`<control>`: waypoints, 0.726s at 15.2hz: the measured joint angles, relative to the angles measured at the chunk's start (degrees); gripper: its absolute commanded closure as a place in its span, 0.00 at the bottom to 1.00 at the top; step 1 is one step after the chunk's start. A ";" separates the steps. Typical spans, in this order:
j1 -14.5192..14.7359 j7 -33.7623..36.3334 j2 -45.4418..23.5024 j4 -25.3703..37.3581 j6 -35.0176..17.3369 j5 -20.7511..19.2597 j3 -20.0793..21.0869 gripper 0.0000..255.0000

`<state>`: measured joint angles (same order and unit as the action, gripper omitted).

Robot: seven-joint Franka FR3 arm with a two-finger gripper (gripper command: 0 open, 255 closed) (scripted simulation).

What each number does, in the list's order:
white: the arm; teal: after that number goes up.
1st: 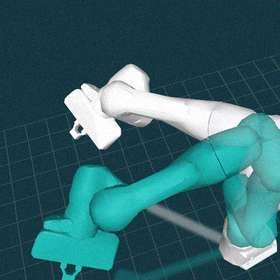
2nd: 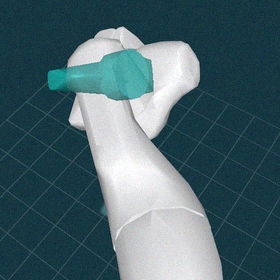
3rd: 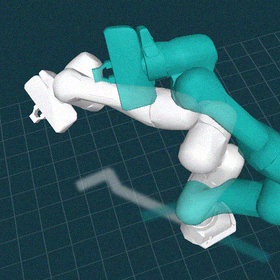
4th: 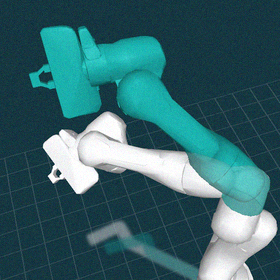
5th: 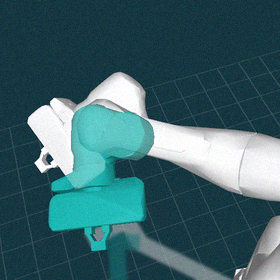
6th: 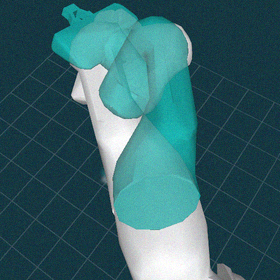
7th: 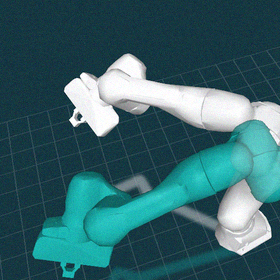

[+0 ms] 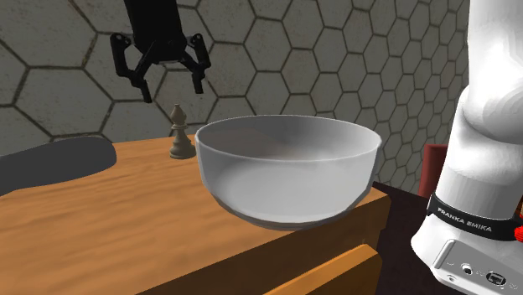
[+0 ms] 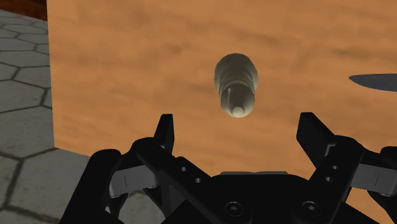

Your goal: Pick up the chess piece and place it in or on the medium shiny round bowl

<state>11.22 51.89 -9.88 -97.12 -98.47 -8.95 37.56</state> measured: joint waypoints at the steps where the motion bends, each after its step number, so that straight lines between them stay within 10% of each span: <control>1: 0.29 0.46 -0.69 0.14 -0.38 -0.44 0.04 0.00; 11: 0.24 1.12 -1.45 -3.95 -5.06 -1.11 -0.17 0.00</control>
<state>11.45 53.00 -11.33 -101.07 -103.52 -10.06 37.39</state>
